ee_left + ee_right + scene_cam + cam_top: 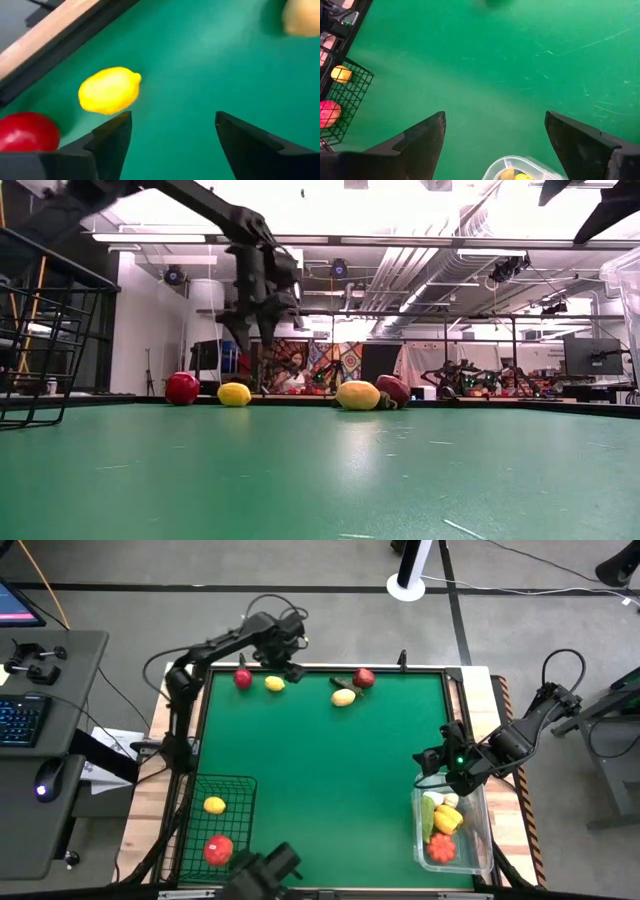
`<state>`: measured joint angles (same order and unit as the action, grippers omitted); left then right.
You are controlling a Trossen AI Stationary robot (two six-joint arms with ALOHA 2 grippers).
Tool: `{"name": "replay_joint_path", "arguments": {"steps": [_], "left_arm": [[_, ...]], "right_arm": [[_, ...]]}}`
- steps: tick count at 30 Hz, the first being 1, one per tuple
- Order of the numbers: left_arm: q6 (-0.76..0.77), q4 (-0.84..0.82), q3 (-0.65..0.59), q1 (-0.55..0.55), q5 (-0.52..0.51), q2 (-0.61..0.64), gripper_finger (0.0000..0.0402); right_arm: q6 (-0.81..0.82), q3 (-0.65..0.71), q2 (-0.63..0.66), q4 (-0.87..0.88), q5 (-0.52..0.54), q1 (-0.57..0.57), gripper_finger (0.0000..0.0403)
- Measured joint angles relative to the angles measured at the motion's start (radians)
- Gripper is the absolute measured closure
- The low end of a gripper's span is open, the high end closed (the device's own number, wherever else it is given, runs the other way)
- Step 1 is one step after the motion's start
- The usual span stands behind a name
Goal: Sort produce into baskets
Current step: Put the yellow lemon into the black wire basket
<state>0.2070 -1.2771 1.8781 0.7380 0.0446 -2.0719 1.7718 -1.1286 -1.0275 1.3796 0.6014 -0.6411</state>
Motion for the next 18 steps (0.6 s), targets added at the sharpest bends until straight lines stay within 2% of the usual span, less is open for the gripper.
{"name": "replay_joint_path", "arguments": {"steps": [4, 7, 10, 18], "left_arm": [[-0.045, -0.124, 0.122, -0.017, -0.119, -0.106, 0.0116], [-0.133, -0.223, 0.200, -0.039, -0.251, -0.183, 0.0115], [-0.221, -0.294, 0.253, -0.056, -0.325, -0.254, 0.0115], [-0.363, -0.230, 0.260, -0.111, -0.481, -0.328, 0.0115]], "right_arm": [[0.000, 0.000, 0.000, 0.000, 0.001, 0.000, 0.0070], [0.000, 0.000, 0.000, 0.001, 0.001, 0.000, 0.0070], [0.000, 0.000, 0.000, 0.002, 0.001, 0.000, 0.0070], [0.000, 0.000, 0.000, 0.003, 0.002, 0.000, 0.0070]]}}
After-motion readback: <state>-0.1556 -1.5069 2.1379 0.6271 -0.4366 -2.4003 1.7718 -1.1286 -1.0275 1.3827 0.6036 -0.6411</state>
